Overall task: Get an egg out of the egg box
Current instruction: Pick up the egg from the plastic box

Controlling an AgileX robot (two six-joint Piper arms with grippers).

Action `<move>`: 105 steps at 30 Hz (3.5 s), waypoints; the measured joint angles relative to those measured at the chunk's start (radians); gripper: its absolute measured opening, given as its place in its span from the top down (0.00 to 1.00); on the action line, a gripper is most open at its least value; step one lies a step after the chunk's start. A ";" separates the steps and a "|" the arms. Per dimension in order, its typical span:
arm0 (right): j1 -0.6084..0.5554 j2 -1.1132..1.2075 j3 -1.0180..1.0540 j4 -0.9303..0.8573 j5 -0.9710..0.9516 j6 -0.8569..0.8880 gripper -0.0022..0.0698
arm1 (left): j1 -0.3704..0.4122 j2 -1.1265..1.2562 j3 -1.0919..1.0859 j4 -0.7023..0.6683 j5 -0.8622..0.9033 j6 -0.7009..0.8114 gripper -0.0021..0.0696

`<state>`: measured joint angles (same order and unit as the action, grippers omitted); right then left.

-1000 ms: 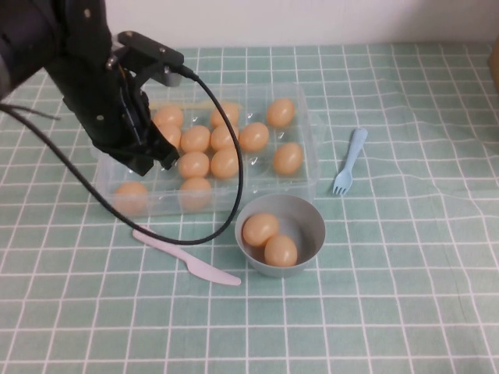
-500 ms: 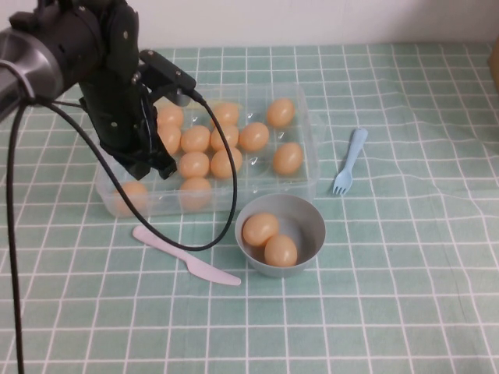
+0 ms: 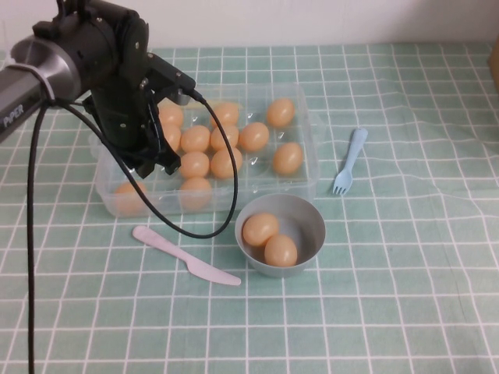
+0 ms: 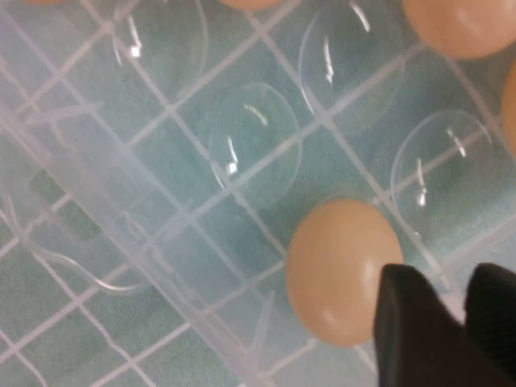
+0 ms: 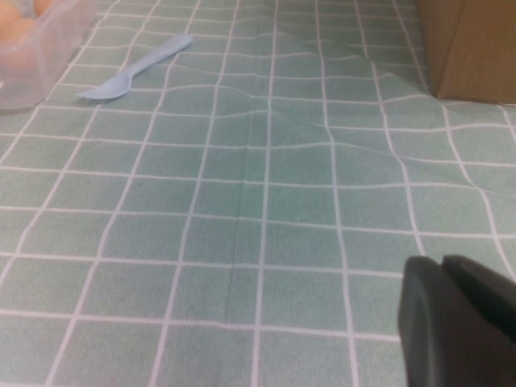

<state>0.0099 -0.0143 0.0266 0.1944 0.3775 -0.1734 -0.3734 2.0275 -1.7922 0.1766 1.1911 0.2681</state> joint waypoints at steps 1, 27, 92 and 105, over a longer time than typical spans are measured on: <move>0.000 0.000 0.000 0.000 0.000 0.000 0.99 | 0.000 0.005 -0.002 0.000 -0.005 -0.002 0.74; 0.000 0.000 0.000 0.000 0.000 0.000 0.99 | 0.000 0.133 -0.121 0.044 0.027 -0.114 0.35; 0.000 0.000 0.000 0.000 0.000 0.000 0.99 | 0.011 0.093 -0.014 0.045 0.009 -0.141 0.37; 0.000 0.000 0.000 0.000 0.000 0.000 0.99 | 0.011 0.132 -0.014 0.047 0.015 -0.141 0.37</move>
<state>0.0099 -0.0143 0.0266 0.1944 0.3775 -0.1734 -0.3628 2.1594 -1.8066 0.2234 1.2059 0.1267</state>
